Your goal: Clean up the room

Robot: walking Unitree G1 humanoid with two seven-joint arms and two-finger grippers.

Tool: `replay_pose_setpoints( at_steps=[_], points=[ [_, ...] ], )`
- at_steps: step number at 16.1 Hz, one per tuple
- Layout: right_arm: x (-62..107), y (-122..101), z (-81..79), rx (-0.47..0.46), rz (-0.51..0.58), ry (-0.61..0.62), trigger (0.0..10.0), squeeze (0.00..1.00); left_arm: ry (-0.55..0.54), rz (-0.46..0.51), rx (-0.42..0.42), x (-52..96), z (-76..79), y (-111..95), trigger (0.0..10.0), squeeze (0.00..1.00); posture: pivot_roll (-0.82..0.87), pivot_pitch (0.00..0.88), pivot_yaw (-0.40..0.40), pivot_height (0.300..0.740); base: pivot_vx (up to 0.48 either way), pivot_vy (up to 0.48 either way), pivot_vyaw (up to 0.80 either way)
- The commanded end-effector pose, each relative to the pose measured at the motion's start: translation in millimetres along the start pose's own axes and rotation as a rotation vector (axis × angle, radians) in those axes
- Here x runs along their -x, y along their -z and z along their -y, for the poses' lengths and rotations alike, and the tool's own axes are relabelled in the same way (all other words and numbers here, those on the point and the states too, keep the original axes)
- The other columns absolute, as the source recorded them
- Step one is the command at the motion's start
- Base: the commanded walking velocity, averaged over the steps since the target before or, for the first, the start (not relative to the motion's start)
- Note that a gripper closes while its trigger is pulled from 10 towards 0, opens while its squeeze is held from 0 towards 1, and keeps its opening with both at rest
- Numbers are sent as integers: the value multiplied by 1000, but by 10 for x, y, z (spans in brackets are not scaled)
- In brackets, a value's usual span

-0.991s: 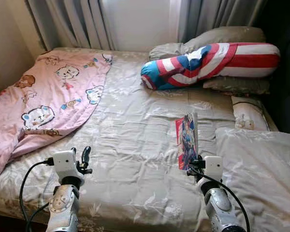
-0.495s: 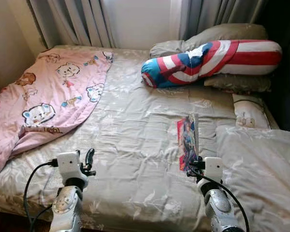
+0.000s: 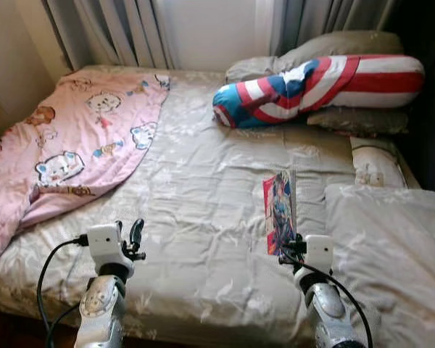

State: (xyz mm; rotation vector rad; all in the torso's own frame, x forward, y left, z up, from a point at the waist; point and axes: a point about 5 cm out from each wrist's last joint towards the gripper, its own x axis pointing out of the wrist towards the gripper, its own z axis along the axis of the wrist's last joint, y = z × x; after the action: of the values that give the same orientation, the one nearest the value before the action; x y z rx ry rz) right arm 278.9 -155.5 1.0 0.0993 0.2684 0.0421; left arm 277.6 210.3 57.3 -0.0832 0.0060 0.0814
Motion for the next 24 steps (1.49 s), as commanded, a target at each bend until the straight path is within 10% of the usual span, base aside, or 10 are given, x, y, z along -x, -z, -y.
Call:
replay_pose_setpoints(
  at_steps=[1, 24],
  points=[
    [-21, -98, -8, 3, 61, -5, 10000, 0, -10, -16, 6, 13, -29, 17, 10000, 0, 6, 81, -4, 679, 0, 0, 0],
    [-29, -82, -36, 14, 39, -20, 10000, 0, -7, -16, 2, -14, -32, -4, 10000, 0, 6, 68, -4, 632, 0, 0, 0]
  ],
)
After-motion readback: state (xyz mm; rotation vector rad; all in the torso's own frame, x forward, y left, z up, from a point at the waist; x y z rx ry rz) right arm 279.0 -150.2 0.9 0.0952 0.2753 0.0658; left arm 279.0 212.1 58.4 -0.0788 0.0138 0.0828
